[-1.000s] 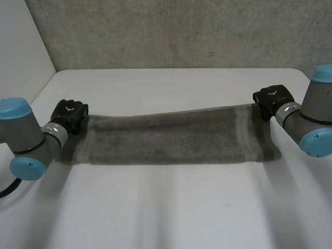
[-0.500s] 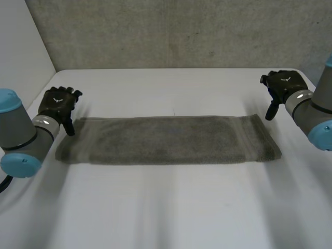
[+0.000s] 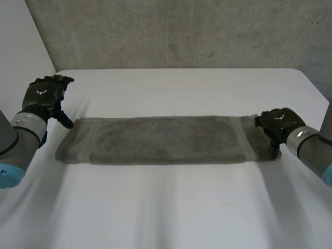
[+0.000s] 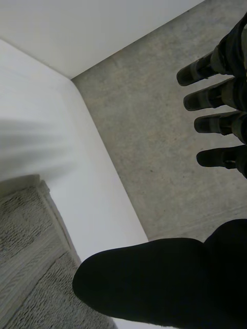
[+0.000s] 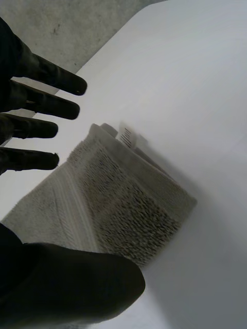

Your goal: Fold the laundry

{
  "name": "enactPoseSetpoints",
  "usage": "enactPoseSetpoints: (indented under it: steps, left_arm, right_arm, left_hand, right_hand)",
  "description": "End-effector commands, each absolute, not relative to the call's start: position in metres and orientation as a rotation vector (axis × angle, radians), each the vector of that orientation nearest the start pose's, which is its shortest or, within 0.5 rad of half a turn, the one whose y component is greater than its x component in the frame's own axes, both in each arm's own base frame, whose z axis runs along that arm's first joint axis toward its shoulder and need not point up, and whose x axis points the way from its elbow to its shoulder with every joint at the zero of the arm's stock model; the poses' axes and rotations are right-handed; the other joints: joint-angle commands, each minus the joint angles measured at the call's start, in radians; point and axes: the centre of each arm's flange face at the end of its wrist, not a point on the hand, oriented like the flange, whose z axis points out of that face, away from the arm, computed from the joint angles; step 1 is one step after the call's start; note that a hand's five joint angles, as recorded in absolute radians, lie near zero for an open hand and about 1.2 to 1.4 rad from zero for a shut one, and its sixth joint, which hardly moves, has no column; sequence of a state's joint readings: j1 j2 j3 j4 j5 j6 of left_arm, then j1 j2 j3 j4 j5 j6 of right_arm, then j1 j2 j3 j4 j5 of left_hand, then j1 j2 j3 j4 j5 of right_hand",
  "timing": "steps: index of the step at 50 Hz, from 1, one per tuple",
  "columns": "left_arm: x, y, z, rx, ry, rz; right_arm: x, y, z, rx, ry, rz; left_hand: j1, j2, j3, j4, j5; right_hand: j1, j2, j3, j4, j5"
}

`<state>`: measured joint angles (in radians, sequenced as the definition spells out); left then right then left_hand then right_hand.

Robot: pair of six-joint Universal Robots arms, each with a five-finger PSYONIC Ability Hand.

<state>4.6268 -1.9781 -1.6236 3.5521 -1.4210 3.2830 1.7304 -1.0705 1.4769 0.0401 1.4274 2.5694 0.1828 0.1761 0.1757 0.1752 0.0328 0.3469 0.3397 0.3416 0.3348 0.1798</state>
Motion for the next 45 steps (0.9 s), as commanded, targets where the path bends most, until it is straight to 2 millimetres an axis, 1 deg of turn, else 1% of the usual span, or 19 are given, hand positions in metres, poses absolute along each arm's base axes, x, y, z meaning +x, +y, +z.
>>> enactPoseSetpoints:
  steps: [1, 5, 8, 10, 11, 12, 13, 14, 22, 27, 29, 33, 34, 35, 36, 37, 38, 42, 45]
  left_arm:
    - [-0.176, -0.362, 0.186, 0.429, 2.244, -2.248]
    - [-0.177, -0.363, 0.183, 0.435, 2.221, -2.268]
    - [-0.177, -0.363, 0.183, 0.437, 2.218, -2.269]
    - [-0.178, -0.362, 0.182, 0.440, 2.214, -2.272]
    - [-0.178, -0.362, 0.182, 0.440, 2.214, -2.272]
    - [-0.178, -0.361, 0.182, 0.442, 2.216, -2.271]
    - [-0.178, -0.361, 0.182, 0.440, 2.217, -2.272]
    - [-0.178, -0.361, 0.182, 0.440, 2.217, -2.272]
    - [-0.179, -0.361, 0.181, 0.444, 2.218, -2.270]
    - [-0.178, -0.362, 0.182, 0.442, 2.216, -2.271]
    - [-0.178, -0.362, 0.182, 0.442, 2.213, -2.275]
    - [-0.178, -0.362, 0.183, 0.440, 2.208, -2.277]
    - [-0.178, -0.362, 0.183, 0.440, 2.208, -2.277]
    - [-0.178, -0.362, 0.183, 0.440, 2.208, -2.277]
    - [-0.178, -0.362, 0.182, 0.440, 2.210, -2.276]
    - [-0.178, -0.362, 0.182, 0.440, 2.210, -2.276]
    - [-0.178, -0.362, 0.182, 0.441, 2.209, -2.275]
    - [-0.178, -0.363, 0.182, 0.441, 2.209, -2.275]
    - [-0.178, -0.362, 0.182, 0.441, 2.209, -2.278]
  right_arm:
    - [0.199, -0.331, 0.144, -1.087, 2.481, -1.790]
    - [0.198, -0.333, 0.137, -1.080, 2.479, -1.796]
    - [0.198, -0.333, 0.130, -1.084, 2.497, -1.764]
    - [0.196, -0.333, 0.126, -1.082, 2.507, -1.752]
    - [0.196, -0.333, 0.126, -1.082, 2.507, -1.752]
    - [0.194, -0.335, 0.126, -1.077, 2.517, -1.750]
    - [0.194, -0.335, 0.126, -1.077, 2.517, -1.749]
    - [0.190, -0.338, 0.125, -1.076, 2.529, -1.754]
    - [0.172, -0.349, 0.128, -1.104, 2.582, -1.787]
    - [0.159, -0.355, 0.127, -1.192, 2.630, -1.793]
    - [0.146, -0.360, 0.127, -1.225, 2.667, -1.784]
    - [0.142, -0.361, 0.129, -1.206, 2.672, -1.784]
    - [0.144, -0.360, 0.131, -1.195, 2.651, -1.797]
    - [0.146, -0.359, 0.134, -1.176, 2.616, -1.814]
    - [0.147, -0.359, 0.134, -1.175, 2.616, -1.814]
    - [0.150, -0.357, 0.140, -1.144, 2.555, -1.822]
    - [0.155, -0.355, 0.144, -1.113, 2.490, -1.822]
    - [0.168, -0.347, 0.150, -1.008, 2.294, -1.751]
    - [0.174, -0.344, 0.150, -0.997, 2.212, -1.704]
  left_hand:
    - [0.004, 0.011, 0.011, 0.012, -0.020]
    - [0.007, 0.014, 0.014, 0.015, -0.017]
    - [0.007, 0.014, 0.014, 0.015, -0.017]
    - [0.007, 0.014, 0.014, 0.015, -0.017]
    - [0.007, 0.014, 0.014, 0.015, -0.017]
    - [0.007, 0.014, 0.014, 0.015, -0.017]
    - [0.007, 0.014, 0.014, 0.015, -0.017]
    - [0.007, 0.014, 0.014, 0.015, -0.017]
    - [0.007, 0.014, 0.014, 0.015, -0.017]
    - [0.007, 0.014, 0.014, 0.015, -0.017]
    - [0.007, 0.014, 0.014, 0.015, -0.017]
    - [0.007, 0.014, 0.014, 0.015, -0.017]
    - [0.004, 0.011, 0.011, 0.012, -0.020]
    - [0.004, 0.011, 0.011, 0.012, -0.020]
    - [0.004, 0.011, 0.011, 0.012, -0.020]
    - [0.004, 0.011, 0.011, 0.012, -0.020]
    - [0.004, 0.011, 0.011, 0.012, -0.020]
    - [0.004, 0.011, 0.011, 0.012, -0.020]
    - [0.004, 0.011, 0.011, 0.012, -0.020]
  right_hand:
    - [0.161, 0.168, 0.166, 0.173, 0.153]
    - [0.255, 0.262, 0.260, 0.267, 0.247]
    - [0.413, 0.420, 0.419, 0.425, 0.406]
    - [0.679, 0.686, 0.685, 0.691, 0.672]
    - [0.680, 0.688, 0.686, 0.693, 0.673]
    - [0.840, 0.848, 0.846, 0.852, 0.833]
    - [0.842, 0.849, 0.847, 0.854, 0.834]
    - [1.047, 1.054, 1.053, 1.059, 1.040]
    - [1.049, 1.057, 1.055, 1.061, 1.042]
    - [1.049, 1.057, 1.055, 1.061, 1.042]
    - [1.049, 1.057, 1.055, 1.061, 1.042]
    - [1.049, 1.057, 1.055, 1.061, 1.042]
    - [0.925, 0.933, 0.931, 0.938, 0.918]
    - [0.567, 0.574, 0.572, 0.579, 0.559]
    - [0.563, 0.570, 0.568, 0.575, 0.556]
    - [0.188, 0.195, 0.193, 0.200, 0.181]
    - [0.007, 0.014, 0.012, 0.019, 0.000]
    - [0.002, 0.009, 0.008, 0.014, -0.005]
    - [0.037, 0.045, 0.043, 0.049, 0.030]
